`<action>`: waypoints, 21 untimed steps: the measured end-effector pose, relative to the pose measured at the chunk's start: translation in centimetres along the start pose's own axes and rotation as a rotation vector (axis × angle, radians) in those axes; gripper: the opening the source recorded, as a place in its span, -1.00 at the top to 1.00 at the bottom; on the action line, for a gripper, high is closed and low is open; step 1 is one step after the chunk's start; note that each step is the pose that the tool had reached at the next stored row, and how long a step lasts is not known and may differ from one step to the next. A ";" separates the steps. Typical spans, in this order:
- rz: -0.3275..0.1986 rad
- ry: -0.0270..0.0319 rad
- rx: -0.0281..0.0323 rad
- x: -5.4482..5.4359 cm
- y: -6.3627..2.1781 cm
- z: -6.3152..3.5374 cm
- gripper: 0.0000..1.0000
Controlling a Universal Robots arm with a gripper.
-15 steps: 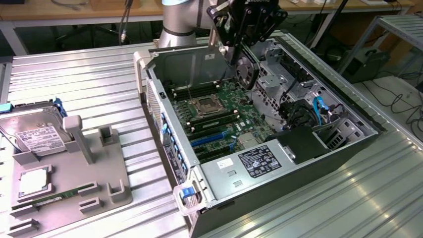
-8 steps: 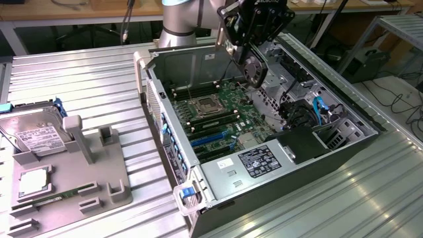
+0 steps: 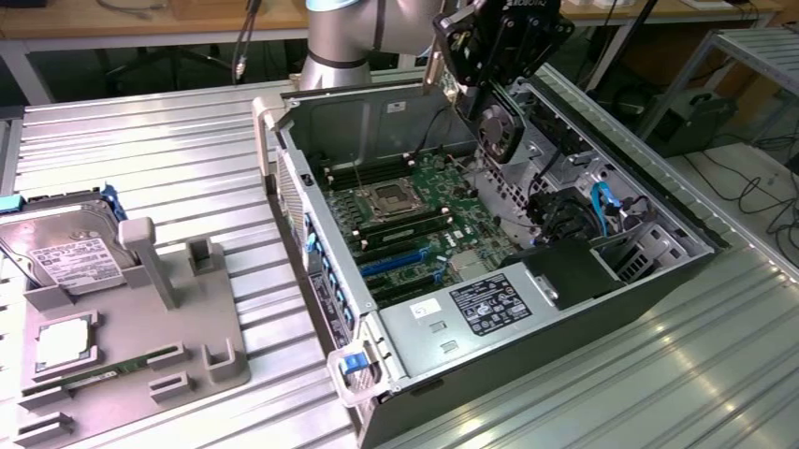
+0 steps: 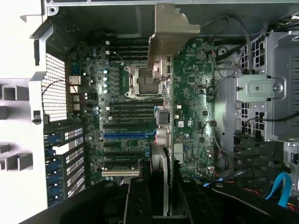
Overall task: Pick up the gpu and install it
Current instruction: 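Pick up the gpu and move the gpu toward the slot, then insert the gpu into the slot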
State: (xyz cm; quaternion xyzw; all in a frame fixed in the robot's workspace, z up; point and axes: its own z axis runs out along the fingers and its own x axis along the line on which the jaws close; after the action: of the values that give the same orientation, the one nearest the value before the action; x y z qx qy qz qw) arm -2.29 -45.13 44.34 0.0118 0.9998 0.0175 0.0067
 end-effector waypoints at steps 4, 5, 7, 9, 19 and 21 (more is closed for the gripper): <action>0.000 -0.0001 -0.0001 0.0 0.00 0.01 0.45; 0.000 -0.0001 -0.0001 0.0 0.00 0.01 0.45; 0.000 -0.0001 -0.0001 0.0 0.00 0.01 0.45; 0.000 -0.0001 -0.0002 0.0 0.00 0.01 0.45; -0.034 0.0011 -0.0006 0.0 0.01 0.01 0.45; -0.054 0.0018 -0.0009 0.0 0.00 0.01 0.45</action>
State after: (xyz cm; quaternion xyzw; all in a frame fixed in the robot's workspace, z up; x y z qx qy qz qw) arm -2.28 -45.13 44.33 -0.0150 0.9997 0.0177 0.0063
